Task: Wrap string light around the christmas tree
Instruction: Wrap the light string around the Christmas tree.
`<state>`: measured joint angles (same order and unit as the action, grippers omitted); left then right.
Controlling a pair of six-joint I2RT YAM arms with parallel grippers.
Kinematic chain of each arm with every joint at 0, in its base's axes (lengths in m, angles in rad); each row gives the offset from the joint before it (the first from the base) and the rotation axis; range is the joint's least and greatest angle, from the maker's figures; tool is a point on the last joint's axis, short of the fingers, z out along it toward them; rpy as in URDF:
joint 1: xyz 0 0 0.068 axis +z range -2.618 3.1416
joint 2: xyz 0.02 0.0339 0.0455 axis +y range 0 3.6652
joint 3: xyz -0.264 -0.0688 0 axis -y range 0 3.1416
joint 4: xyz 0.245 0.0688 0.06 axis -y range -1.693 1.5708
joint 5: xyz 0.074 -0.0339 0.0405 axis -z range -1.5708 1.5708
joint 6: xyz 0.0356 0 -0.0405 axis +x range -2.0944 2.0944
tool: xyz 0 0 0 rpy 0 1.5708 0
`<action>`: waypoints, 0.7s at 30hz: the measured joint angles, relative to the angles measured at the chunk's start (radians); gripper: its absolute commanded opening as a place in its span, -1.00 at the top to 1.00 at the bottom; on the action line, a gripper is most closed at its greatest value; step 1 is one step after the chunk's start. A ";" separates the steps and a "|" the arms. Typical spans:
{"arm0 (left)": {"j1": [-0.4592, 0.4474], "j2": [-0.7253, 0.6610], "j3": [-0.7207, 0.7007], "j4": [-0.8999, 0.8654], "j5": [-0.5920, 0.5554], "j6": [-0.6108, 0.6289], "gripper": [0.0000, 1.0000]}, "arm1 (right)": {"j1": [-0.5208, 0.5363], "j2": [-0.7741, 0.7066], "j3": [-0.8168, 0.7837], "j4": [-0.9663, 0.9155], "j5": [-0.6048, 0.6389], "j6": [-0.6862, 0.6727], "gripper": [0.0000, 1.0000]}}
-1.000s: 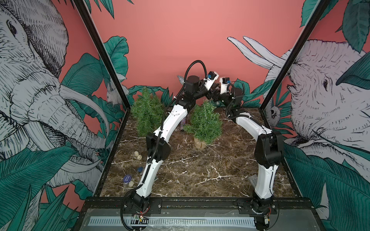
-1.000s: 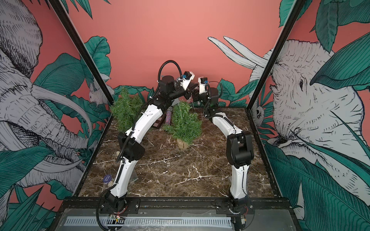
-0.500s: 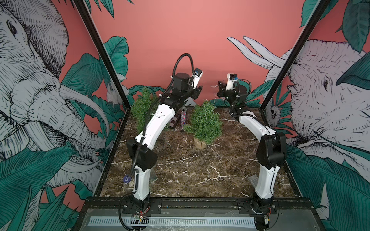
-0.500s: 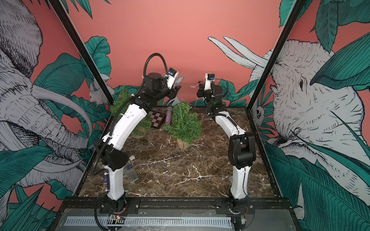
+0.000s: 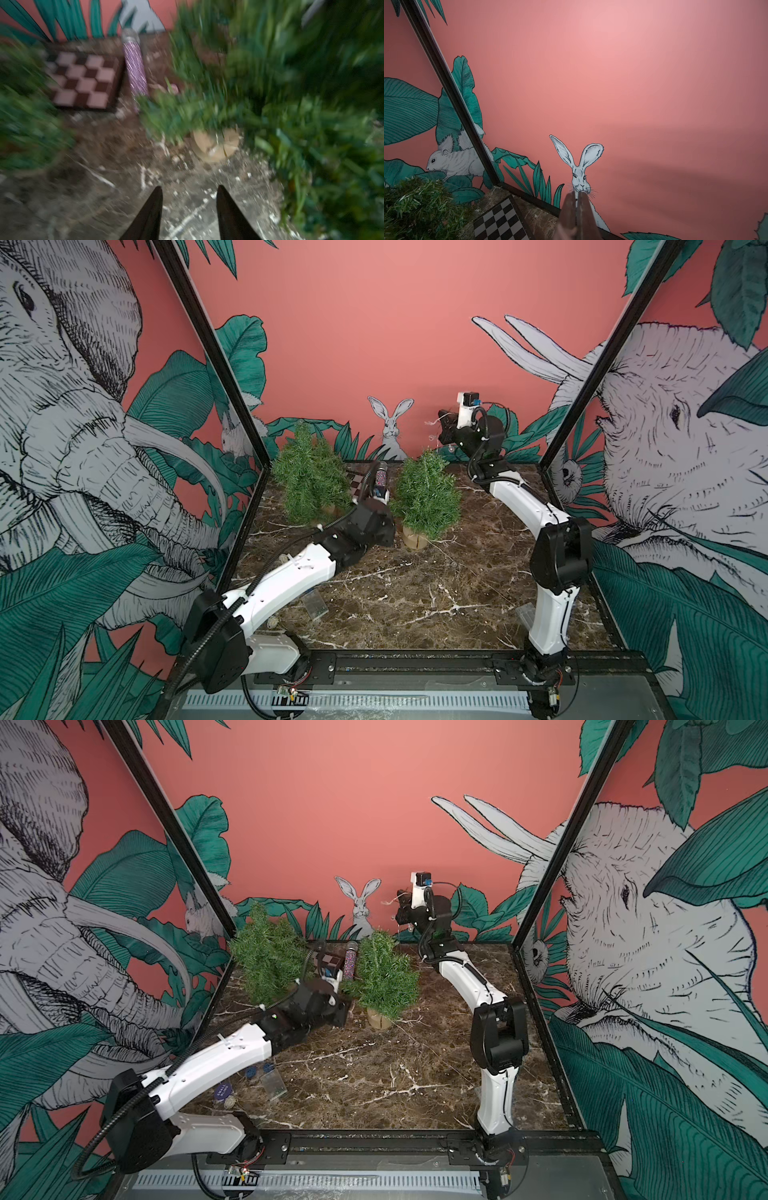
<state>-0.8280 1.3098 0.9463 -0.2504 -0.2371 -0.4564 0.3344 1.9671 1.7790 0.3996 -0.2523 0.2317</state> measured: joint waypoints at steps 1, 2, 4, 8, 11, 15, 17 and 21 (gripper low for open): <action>-0.039 0.007 -0.053 0.035 -0.004 -0.053 0.06 | 0.001 0.000 0.007 -0.009 -0.004 -0.001 1.00; -0.077 0.015 -0.100 0.081 -0.010 -0.106 0.04 | 0.001 0.000 0.014 -0.015 -0.008 -0.003 1.00; -0.141 0.042 -0.165 0.180 -0.017 -0.197 -0.01 | 0.001 0.000 0.024 -0.019 -0.013 -0.005 1.00; -0.241 0.190 -0.202 0.418 -0.024 -0.357 -0.08 | 0.001 0.000 0.031 -0.026 -0.018 -0.007 1.00; -0.288 0.348 -0.201 0.615 -0.020 -0.452 -0.11 | 0.001 0.000 0.034 -0.027 -0.018 -0.003 1.00; -0.328 0.513 -0.200 0.806 -0.027 -0.527 -0.19 | 0.001 0.000 0.034 -0.030 -0.021 0.001 1.00; -0.344 0.564 -0.187 0.870 -0.040 -0.544 -0.22 | 0.001 -0.001 0.034 -0.031 -0.021 0.000 1.00; -0.357 0.621 -0.126 0.958 -0.053 -0.566 -0.28 | 0.001 -0.002 0.034 -0.031 -0.021 0.000 1.00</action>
<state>-1.1847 1.9308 0.8204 0.7074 -0.2897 -1.0229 0.3351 1.9656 1.8133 0.3683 -0.2733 0.2321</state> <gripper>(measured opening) 0.629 0.050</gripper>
